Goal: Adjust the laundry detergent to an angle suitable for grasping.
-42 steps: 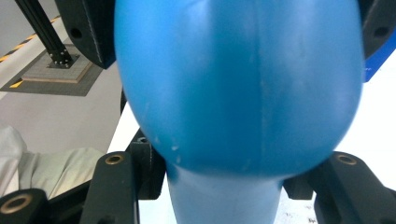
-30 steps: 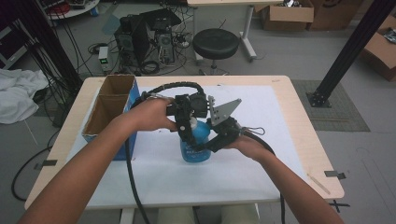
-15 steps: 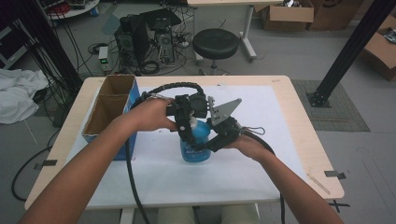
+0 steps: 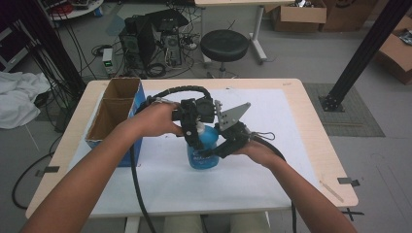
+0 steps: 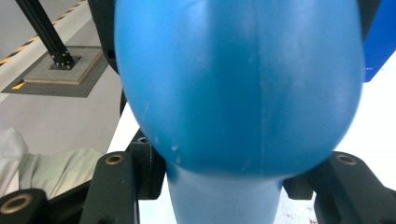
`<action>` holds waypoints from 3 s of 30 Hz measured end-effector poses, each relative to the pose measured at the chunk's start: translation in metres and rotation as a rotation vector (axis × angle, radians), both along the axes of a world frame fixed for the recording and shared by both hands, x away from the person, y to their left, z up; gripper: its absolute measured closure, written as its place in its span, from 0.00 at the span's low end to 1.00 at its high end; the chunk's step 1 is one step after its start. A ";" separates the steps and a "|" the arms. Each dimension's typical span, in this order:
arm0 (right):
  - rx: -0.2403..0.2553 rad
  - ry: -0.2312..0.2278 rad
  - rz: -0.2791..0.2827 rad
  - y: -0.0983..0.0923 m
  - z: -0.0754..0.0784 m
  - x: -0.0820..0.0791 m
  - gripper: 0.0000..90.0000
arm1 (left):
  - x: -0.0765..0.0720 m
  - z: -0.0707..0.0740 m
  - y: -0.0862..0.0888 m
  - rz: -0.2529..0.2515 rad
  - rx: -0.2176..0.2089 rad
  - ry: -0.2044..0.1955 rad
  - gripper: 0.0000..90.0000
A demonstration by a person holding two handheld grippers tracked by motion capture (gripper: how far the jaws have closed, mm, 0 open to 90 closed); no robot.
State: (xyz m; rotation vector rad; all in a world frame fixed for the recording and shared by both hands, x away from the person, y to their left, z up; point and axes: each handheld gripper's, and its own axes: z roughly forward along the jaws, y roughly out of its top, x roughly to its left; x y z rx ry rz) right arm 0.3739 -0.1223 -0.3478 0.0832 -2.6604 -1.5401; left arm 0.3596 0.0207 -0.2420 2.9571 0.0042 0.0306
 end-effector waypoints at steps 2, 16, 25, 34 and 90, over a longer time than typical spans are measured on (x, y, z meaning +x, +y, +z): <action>0.000 -0.001 0.000 0.000 0.000 0.000 0.49 | 0.000 0.000 0.000 0.001 -0.001 0.002 0.38; 0.006 0.006 0.002 -0.001 0.000 0.000 0.49 | 0.000 0.000 0.002 -0.005 -0.021 0.000 0.41; 0.008 0.008 0.003 -0.002 0.001 0.000 0.48 | -0.001 0.004 0.001 -0.002 -0.028 -0.012 0.41; 0.012 -0.011 -0.008 -0.008 0.004 -0.001 0.28 | -0.002 0.019 0.002 0.012 -0.005 -0.053 0.42; -0.221 -0.052 -0.233 -0.119 0.061 -0.005 0.17 | 0.035 0.145 0.084 0.924 -0.058 -0.110 0.42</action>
